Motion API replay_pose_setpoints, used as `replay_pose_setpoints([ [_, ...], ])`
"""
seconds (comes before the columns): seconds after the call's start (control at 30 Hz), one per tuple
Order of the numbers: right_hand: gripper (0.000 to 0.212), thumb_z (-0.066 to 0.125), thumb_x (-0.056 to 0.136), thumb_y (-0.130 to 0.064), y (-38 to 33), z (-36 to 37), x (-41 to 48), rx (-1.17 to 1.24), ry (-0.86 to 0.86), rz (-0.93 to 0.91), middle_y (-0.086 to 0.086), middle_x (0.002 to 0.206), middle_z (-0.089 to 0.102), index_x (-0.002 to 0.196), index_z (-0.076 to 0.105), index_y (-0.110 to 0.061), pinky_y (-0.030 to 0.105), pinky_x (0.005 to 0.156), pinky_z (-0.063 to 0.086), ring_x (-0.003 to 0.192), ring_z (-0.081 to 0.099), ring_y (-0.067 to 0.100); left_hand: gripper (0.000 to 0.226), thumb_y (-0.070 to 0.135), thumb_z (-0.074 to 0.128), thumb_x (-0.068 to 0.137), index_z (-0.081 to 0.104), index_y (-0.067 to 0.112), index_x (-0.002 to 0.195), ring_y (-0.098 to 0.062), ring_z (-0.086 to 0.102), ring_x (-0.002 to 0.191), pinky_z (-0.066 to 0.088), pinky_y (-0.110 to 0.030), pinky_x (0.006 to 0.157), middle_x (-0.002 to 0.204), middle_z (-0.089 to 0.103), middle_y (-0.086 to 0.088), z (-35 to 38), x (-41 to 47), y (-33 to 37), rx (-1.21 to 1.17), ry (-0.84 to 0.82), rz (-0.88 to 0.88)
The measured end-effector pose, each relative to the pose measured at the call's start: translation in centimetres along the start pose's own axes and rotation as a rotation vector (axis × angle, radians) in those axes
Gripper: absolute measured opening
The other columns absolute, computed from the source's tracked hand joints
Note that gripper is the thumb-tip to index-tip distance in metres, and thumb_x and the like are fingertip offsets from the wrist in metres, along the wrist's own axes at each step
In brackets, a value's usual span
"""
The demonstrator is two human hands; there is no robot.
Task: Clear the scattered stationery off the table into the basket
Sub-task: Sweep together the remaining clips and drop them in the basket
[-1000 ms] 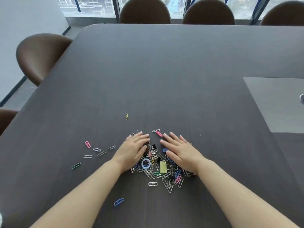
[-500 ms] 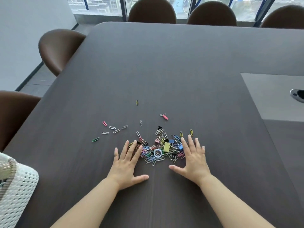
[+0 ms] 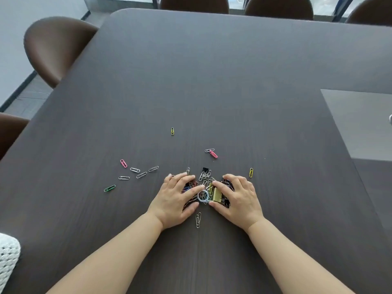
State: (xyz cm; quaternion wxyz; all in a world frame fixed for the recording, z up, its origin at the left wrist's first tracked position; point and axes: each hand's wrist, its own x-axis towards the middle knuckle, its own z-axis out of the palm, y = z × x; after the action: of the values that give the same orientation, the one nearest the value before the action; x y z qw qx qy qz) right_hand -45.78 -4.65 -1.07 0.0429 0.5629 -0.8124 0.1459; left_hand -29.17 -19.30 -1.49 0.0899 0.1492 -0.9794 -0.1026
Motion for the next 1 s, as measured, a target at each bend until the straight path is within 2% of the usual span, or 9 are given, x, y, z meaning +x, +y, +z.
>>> replay_pose_setpoints([
  [0.1, 0.052, 0.048, 0.074, -0.064, -0.2, 0.2, -0.2, -0.010, 0.053, 0.001, 0.001, 0.092, 0.057, 0.105, 0.060, -0.025, 0.032, 0.063, 0.049, 0.080, 0.050, 0.021, 0.059, 0.066, 0.044, 0.072, 0.047, 0.031, 0.120, -0.022, 0.039, 0.110, 0.026, -0.035, 0.096, 0.117, 0.041, 0.002, 0.1, -0.3, 0.2, 0.021, 0.027, 0.007],
  [0.17, 0.050, 0.048, 0.075, -0.061, -0.2, 0.3, -0.2, -0.012, 0.080, 0.007, 0.002, 0.083, 0.057, 0.101, 0.061, -0.020, 0.030, 0.054, 0.049, 0.071, 0.054, 0.021, 0.054, 0.066, 0.042, 0.072, 0.047, 0.030, 0.112, -0.019, 0.041, 0.095, 0.035, -0.032, 0.087, 0.106, 0.042, 0.003, 0.0, -0.1, 0.4, 0.056, 0.042, -0.059],
  [0.27, 0.046, 0.050, 0.076, -0.057, -0.4, 0.4, -0.4, -0.008, 0.128, 0.037, 0.002, 0.075, 0.057, 0.095, 0.061, -0.017, 0.029, 0.047, 0.048, 0.064, 0.057, 0.022, 0.035, 0.054, 0.044, 0.076, 0.049, 0.026, 0.097, -0.017, 0.051, 0.073, 0.048, -0.028, 0.063, 0.086, 0.051, 0.002, -0.2, 0.0, 0.5, 0.006, 0.096, -0.095],
  [0.4, 0.044, 0.049, 0.077, -0.057, -0.8, 0.7, -0.5, 0.005, 0.183, 0.101, -0.001, 0.069, 0.058, 0.095, 0.056, -0.017, 0.025, 0.044, 0.046, 0.058, 0.059, 0.019, 0.024, 0.045, 0.044, 0.078, 0.051, 0.022, 0.082, -0.014, 0.056, 0.056, 0.044, -0.021, 0.047, 0.069, 0.056, 0.006, -0.3, -0.2, 0.7, -0.014, 0.175, -0.102],
  [0.57, 0.044, 0.048, 0.080, -0.054, -0.6, 0.9, -0.5, 0.047, 0.240, 0.145, -0.004, 0.063, 0.061, 0.098, 0.059, -0.015, 0.023, 0.044, 0.047, 0.055, 0.061, 0.015, 0.018, 0.043, 0.046, 0.080, 0.045, 0.026, 0.084, -0.012, 0.058, 0.052, 0.042, -0.019, 0.043, 0.068, 0.062, 0.011, 0.2, -0.4, 0.4, -0.041, 0.240, -0.104],
  [0.73, 0.056, 0.036, 0.090, -0.055, -0.4, 0.7, -0.2, 0.074, 0.305, 0.157, -0.005, 0.065, 0.066, 0.097, 0.067, -0.009, 0.022, 0.048, 0.047, 0.053, 0.061, 0.011, 0.010, 0.036, 0.042, 0.085, 0.046, 0.026, 0.084, -0.013, 0.059, 0.053, 0.040, -0.020, 0.041, 0.068, 0.063, 0.009, 0.4, -0.2, 0.2, -0.033, 0.308, -0.100],
  [0.9, 0.044, 0.065, 0.073, -0.041, -1.0, -0.6, -0.6, 0.212, 0.192, 0.237, 0.002, 0.067, 0.069, 0.097, 0.068, -0.005, 0.022, 0.051, 0.050, 0.055, 0.065, 0.017, 0.011, 0.032, 0.041, 0.086, 0.047, 0.024, 0.083, -0.016, 0.060, 0.052, 0.041, -0.020, 0.040, 0.068, 0.064, 0.006, 0.3, -0.2, 0.2, -0.053, 0.321, -0.108],
  [1.0, 0.045, 0.076, 0.072, -0.028, -2.3, -2.5, -1.2, 0.410, 0.104, 0.362, 0.010, 0.081, 0.071, 0.108, 0.065, -0.004, 0.031, 0.070, 0.051, 0.072, 0.066, 0.027, 0.014, 0.033, 0.039, 0.085, 0.046, 0.023, 0.080, -0.020, 0.057, 0.044, 0.040, -0.020, 0.037, 0.061, 0.063, 0.004, -0.2, -0.8, 0.5, -0.064, 0.304, -0.158],
])
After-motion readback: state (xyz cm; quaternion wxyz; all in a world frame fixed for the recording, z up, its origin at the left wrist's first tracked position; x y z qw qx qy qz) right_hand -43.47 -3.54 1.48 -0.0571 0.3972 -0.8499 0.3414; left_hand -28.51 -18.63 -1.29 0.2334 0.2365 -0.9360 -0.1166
